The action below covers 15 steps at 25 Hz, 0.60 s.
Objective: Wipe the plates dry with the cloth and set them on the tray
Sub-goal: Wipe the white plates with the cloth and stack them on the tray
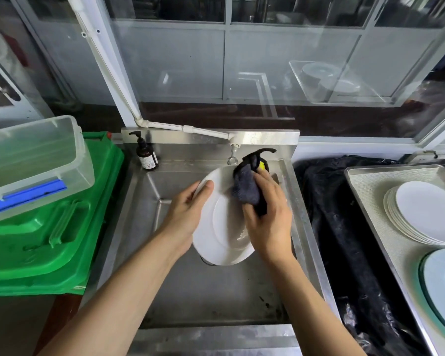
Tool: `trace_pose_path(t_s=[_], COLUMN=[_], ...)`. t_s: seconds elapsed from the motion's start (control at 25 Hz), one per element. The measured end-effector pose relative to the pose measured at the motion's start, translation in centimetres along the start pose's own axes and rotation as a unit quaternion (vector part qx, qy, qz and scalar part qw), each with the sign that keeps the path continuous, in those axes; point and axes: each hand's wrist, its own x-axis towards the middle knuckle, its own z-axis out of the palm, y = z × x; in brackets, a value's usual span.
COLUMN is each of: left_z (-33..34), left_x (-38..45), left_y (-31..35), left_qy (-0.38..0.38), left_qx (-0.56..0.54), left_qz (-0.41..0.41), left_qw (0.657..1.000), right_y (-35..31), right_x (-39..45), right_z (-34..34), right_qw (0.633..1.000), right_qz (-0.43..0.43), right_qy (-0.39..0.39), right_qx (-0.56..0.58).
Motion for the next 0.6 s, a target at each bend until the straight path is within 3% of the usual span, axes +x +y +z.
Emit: trace_pose_path(t_s=[0.08,0.2,0.28,0.44,0.48,0.6], left_z=[-0.2,-0.5,0.0,1.4,1.4,1.1], left_x=[0.1,-0.3,-0.3,-0.2,-0.1,-0.2], left_y=[-0.2,-0.2,-0.1,-0.1,-0.1,-0.2], left_qy=[0.007,-0.028,-0.038,-0.010,-0.009,-0.014], left_qx=[-0.005,-0.007,0.010,0.020,0.024,0.060], left_qz=[-0.007,-0.007,0.004,0.025,0.028,0.035], left_qw=[1.000,1.000,0.999,0.999,0.999,0.998], right_y=[1.2,1.9,1.2,-1.5,-1.8,-1.8], right_x=[-0.1,0.3,0.6,0.7,0.7,1.6], right_z=[-0.1,0.0,0.7,2.6,2.8,2.7], right_qw=[1.000,0.990,0.984,0.993,0.993,0.968], right_qz=[-0.023,0.080,0.103,-0.028,-0.023,0.153], right_qy=[-0.012,0.030,0.041,0.001,0.006,0.071], right_qx=[0.011,0.113,0.143,0.117,0.116,0.187])
